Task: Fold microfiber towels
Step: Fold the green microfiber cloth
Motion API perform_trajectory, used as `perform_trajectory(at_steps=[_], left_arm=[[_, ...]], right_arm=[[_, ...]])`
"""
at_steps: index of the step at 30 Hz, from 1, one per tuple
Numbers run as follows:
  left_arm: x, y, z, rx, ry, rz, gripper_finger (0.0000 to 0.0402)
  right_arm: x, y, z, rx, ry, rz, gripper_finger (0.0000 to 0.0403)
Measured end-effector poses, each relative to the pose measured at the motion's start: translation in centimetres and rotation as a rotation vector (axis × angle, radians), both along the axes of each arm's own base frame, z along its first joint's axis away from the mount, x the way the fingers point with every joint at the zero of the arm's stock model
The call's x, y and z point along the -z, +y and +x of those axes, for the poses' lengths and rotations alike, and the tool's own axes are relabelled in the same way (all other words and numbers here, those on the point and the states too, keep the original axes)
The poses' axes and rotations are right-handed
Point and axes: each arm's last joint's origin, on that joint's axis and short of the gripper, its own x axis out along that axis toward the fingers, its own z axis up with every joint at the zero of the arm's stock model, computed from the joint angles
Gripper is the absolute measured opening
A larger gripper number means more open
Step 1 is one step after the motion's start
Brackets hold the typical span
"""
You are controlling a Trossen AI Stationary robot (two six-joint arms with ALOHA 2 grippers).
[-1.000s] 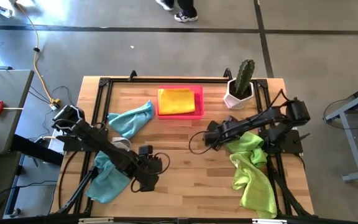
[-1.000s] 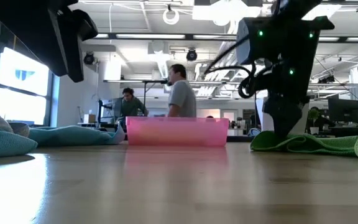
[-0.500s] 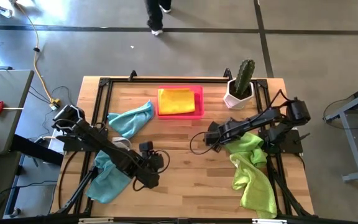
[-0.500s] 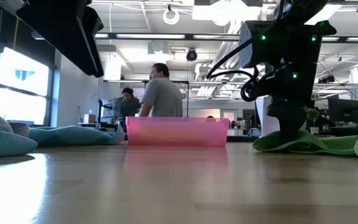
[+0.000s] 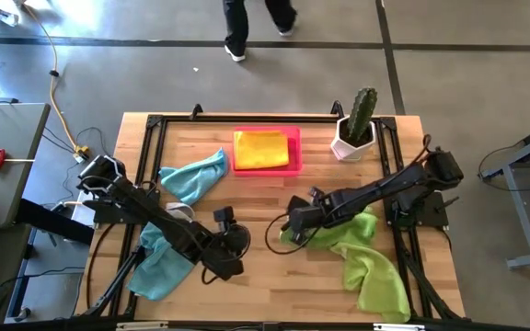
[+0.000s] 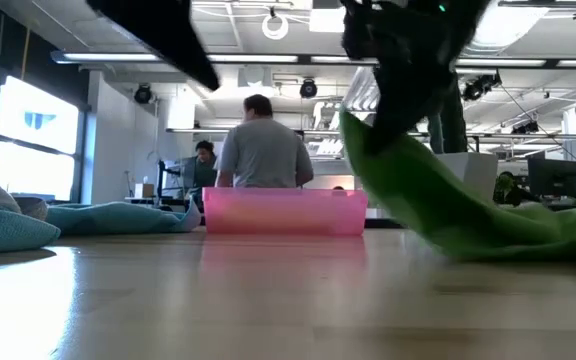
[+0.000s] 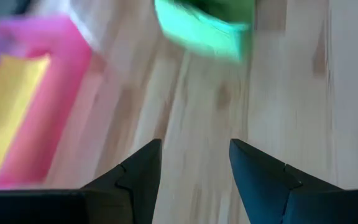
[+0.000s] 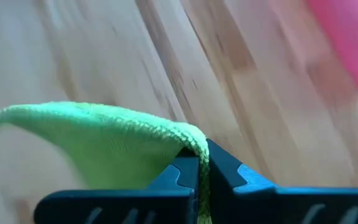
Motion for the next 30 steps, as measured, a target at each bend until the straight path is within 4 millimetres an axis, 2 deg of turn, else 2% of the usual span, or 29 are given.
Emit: perform_trajectory(at_steps=[4, 10, 21, 26, 30], left_arm=[[-0.7, -0.1, 0.8, -0.007, -0.107, 0.074, 0.0179], [-1.1, 0.3, 2.2, -0.011, -0.200, 0.126, 0.0179], [0.6, 2.6, 4.7, -0.069, -0.193, 0.266, 0.0179], [1.8, 3.7, 5.0, -0.098, -0.134, 0.267, 0.0179], [2.1, 4.0, 4.9, -0.121, -0.127, 0.247, 0.0164]], right_arm=[[-1.3, 0.2, 0.7, -0.001, -0.066, -0.048, 0.0001], [-1.9, 0.2, 1.4, -0.008, -0.150, -0.089, 0.0001], [-2.3, 0.2, 1.9, -0.035, -0.201, -0.104, 0.0000], [-2.3, 0.2, 1.9, -0.042, -0.203, -0.112, 0.0000], [-2.3, 0.2, 1.9, -0.046, -0.201, -0.115, 0.0000]])
